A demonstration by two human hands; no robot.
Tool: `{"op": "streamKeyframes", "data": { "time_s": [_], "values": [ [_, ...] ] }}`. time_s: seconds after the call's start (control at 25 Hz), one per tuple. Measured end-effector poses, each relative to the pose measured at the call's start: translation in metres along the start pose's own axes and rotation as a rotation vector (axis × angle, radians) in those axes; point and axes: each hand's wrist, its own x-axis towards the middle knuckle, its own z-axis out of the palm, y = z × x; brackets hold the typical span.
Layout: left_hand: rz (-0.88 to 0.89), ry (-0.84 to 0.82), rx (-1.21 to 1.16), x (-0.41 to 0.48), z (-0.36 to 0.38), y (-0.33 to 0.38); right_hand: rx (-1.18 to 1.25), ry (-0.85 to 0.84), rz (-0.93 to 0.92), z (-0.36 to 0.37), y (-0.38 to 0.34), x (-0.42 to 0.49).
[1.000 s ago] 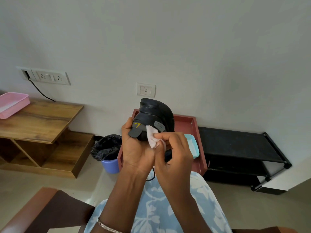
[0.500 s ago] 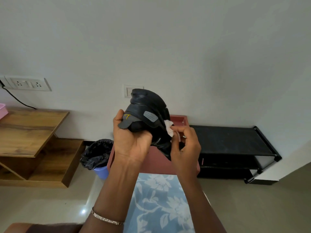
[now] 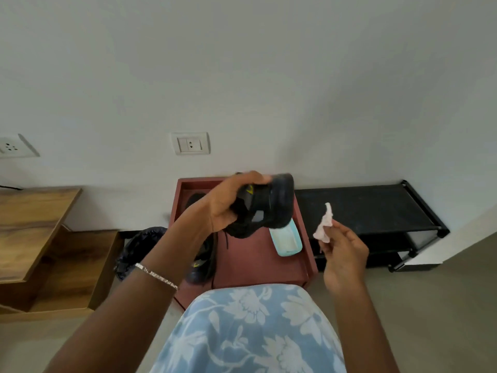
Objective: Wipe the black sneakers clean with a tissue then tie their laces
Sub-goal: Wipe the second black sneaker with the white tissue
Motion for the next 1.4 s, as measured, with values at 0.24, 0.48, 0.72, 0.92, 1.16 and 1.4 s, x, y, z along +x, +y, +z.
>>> {"op": "streamKeyframes", "data": {
  "time_s": [0.24, 0.48, 0.72, 0.92, 1.16, 1.4],
  "values": [
    [-0.142, -0.190, 1.173, 0.061, -0.007, -0.045, 0.100, 0.055, 0.022, 0.005, -0.007, 0.032],
    [-0.053, -0.163, 1.653, 0.101, -0.044, -0.119, -0.001, 0.060, 0.095, 0.015, 0.027, 0.035],
    [0.156, -0.070, 1.676, 0.114, -0.060, -0.182, -0.135, 0.001, 0.177, 0.036, 0.065, 0.028],
    [0.219, -0.061, 1.695, 0.112, -0.064, -0.215, -0.191, -0.095, 0.220, 0.051, 0.091, 0.016],
    [0.271, 0.786, 0.483, 0.069, -0.073, -0.185, -0.214, -0.176, 0.257, 0.065, 0.102, 0.008],
    [-0.279, 0.989, -0.614, 0.053, -0.138, -0.167, -0.249, -0.235, 0.245, 0.077, 0.108, 0.001]
  ]
}}
